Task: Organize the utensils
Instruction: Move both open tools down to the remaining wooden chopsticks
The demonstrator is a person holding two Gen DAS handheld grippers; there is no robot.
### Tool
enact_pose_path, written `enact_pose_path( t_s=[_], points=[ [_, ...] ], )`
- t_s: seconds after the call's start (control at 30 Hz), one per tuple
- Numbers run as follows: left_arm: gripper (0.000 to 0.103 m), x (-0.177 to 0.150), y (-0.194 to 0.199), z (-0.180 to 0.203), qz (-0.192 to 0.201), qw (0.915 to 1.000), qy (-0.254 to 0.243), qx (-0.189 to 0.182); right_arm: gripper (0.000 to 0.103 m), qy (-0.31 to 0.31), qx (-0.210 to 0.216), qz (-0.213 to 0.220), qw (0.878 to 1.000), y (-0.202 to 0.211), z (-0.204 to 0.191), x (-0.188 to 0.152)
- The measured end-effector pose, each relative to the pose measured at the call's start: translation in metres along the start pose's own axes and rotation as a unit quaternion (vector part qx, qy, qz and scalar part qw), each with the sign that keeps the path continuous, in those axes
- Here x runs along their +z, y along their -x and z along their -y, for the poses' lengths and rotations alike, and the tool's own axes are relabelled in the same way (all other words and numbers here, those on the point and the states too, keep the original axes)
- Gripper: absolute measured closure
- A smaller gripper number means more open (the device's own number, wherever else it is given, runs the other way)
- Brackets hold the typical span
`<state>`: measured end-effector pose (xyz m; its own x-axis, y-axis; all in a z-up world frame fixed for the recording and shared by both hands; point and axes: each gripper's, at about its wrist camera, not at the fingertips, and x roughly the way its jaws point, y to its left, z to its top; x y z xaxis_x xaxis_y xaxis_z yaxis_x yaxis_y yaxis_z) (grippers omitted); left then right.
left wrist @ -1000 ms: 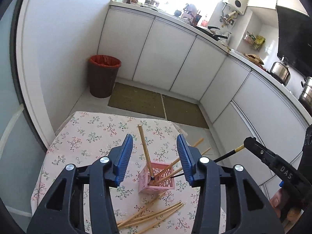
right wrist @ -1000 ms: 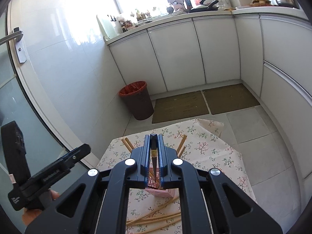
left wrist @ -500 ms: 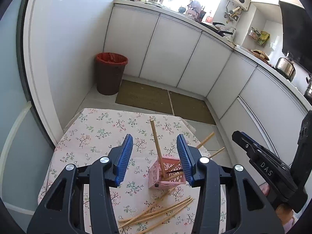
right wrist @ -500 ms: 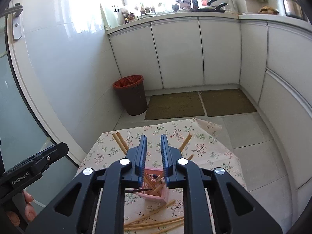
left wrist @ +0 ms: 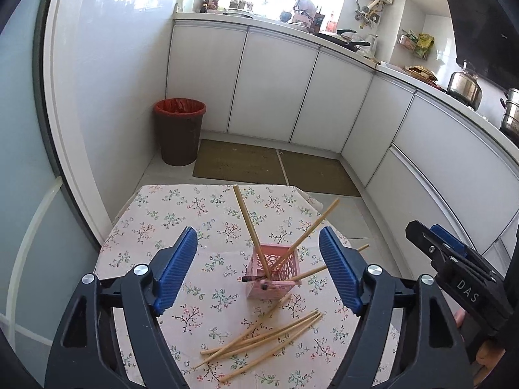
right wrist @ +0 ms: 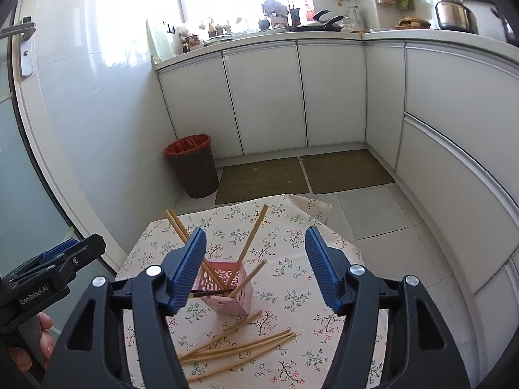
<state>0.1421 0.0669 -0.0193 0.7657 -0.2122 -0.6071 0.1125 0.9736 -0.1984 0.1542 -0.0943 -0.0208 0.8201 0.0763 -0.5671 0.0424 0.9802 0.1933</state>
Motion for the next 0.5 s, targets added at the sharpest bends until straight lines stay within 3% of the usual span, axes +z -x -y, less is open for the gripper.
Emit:
enact_pose_path(
  t_s=[0.23, 0.5],
  points=[
    [0.010, -0.016, 0.005, 0.009, -0.010, 0.9999, -0.012, -0.002, 0.011, -0.007, -0.009, 0.013, 1.000, 0.019, 0.009, -0.020],
    [0.009, -0.035, 0.000, 0.017, -0.035, 0.9989, -0.030, -0.003, 0.009, 0.005, -0.040, 0.015, 0.999, 0.031, 0.017, -0.042]
  ],
)
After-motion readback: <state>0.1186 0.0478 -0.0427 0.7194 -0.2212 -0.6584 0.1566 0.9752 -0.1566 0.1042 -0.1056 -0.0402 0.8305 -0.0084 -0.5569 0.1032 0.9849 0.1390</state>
